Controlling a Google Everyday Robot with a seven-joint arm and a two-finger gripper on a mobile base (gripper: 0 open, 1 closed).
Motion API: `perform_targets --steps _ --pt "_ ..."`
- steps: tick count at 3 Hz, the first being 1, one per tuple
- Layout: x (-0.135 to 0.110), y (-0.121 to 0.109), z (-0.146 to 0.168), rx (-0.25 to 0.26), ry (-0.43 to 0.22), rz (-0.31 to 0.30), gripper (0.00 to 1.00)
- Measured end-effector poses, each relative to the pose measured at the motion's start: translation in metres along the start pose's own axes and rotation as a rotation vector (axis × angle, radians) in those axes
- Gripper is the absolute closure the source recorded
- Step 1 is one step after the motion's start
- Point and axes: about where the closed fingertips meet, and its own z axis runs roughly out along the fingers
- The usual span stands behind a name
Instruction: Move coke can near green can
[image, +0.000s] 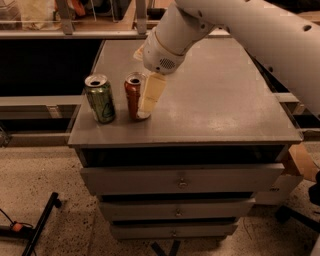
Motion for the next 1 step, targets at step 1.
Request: perform_targets --steps 1 --pt "0.0 0.0 0.0001 0.0 0.0 0.0 0.0"
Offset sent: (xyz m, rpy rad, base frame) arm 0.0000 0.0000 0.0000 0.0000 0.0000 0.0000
